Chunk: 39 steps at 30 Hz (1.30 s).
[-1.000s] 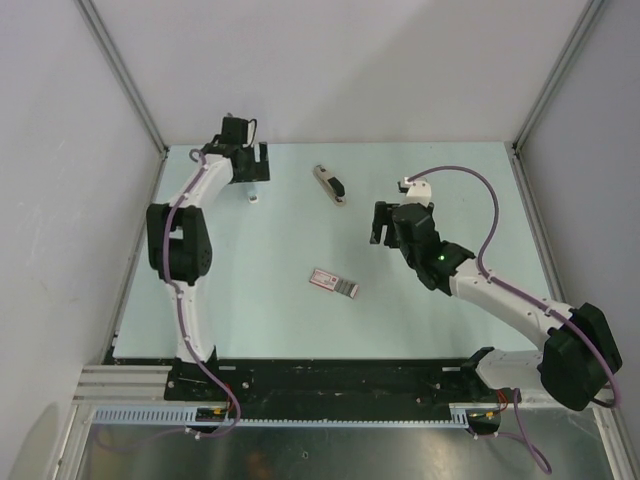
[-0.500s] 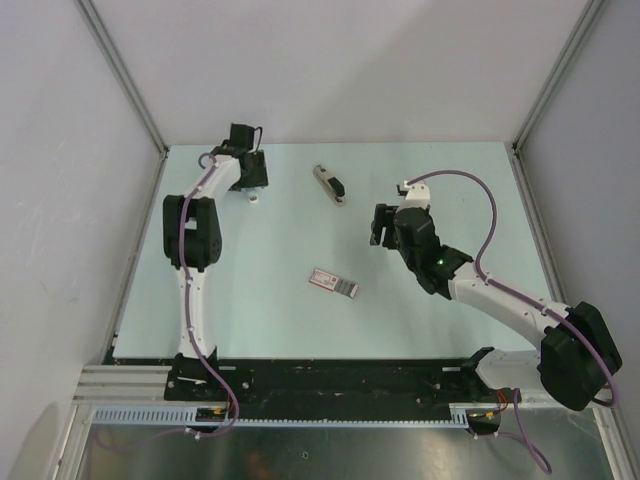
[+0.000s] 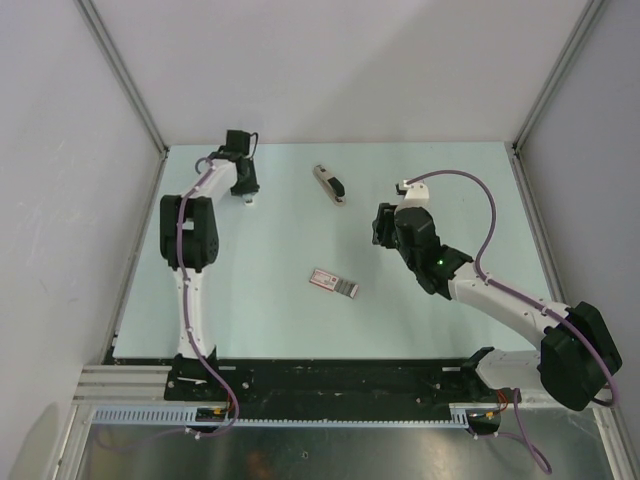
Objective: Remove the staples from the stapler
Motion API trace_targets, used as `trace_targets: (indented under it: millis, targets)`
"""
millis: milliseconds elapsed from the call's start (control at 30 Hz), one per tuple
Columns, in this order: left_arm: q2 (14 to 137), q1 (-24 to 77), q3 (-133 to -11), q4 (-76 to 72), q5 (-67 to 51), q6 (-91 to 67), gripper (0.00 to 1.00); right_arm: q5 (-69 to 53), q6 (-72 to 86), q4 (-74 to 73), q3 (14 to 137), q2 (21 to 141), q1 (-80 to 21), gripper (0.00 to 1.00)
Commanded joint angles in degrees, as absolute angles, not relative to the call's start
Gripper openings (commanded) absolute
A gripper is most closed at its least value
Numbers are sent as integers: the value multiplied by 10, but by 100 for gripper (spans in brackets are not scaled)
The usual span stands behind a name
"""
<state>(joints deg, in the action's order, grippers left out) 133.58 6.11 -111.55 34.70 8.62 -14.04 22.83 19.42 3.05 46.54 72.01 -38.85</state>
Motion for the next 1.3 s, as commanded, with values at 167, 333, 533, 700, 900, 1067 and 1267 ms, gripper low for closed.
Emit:
trace_targets:
  millis: [167,333,533,700,900,1067,1267]
  targets:
    - [1103,80,-822,364,65,-134,0,234,204,44,464,733,-409,51]
    - [946,110,-635,361,43,-119,0,253,206,42,459,740,-439,51]
    - [813,152,-542,328,-5,-109,25,267,215,54,454,756,-470,51]
    - [797,170,-509,304,-19,-108,50,269,222,62,454,767,-485,51]
    - [825,171,-501,293,-10,-107,52,269,231,58,454,767,-500,51]
    - [835,169,-531,296,-15,-104,63,262,246,62,464,774,-514,53]
    - [778,126,-597,328,-94,-100,98,297,277,-27,586,873,-561,75]
